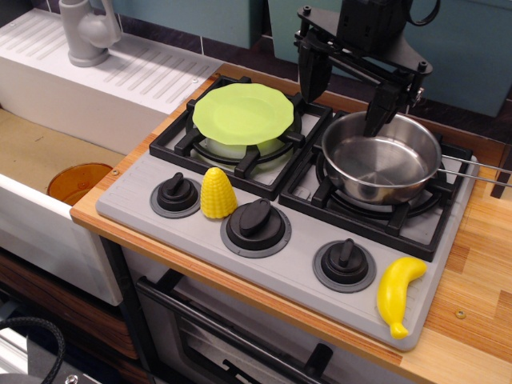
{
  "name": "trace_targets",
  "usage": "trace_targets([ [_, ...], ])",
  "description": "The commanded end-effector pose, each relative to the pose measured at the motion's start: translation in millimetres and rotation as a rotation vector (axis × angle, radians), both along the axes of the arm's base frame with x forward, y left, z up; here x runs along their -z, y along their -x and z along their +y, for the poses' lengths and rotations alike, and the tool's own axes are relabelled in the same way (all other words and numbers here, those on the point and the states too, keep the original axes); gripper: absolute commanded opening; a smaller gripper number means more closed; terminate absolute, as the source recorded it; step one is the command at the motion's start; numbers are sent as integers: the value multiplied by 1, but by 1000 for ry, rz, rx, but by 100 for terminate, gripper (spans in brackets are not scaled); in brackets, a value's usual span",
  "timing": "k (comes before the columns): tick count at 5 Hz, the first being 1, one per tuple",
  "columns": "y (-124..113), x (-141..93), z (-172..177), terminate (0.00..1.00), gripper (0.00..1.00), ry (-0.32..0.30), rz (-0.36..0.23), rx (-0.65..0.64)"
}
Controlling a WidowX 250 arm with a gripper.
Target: End effector reaching banana
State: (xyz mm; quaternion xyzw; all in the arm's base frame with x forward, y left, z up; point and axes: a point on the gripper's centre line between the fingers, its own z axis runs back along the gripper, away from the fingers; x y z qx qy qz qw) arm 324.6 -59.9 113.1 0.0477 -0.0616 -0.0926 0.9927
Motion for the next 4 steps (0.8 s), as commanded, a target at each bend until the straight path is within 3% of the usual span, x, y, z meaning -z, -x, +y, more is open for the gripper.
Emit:
trace_targets([
  [1, 0, 0, 0, 0, 100, 0, 0, 0],
  [2, 13, 0, -18, 0, 100, 26, -25, 7],
  [4, 41, 9, -46, 0, 100, 4, -48, -3],
])
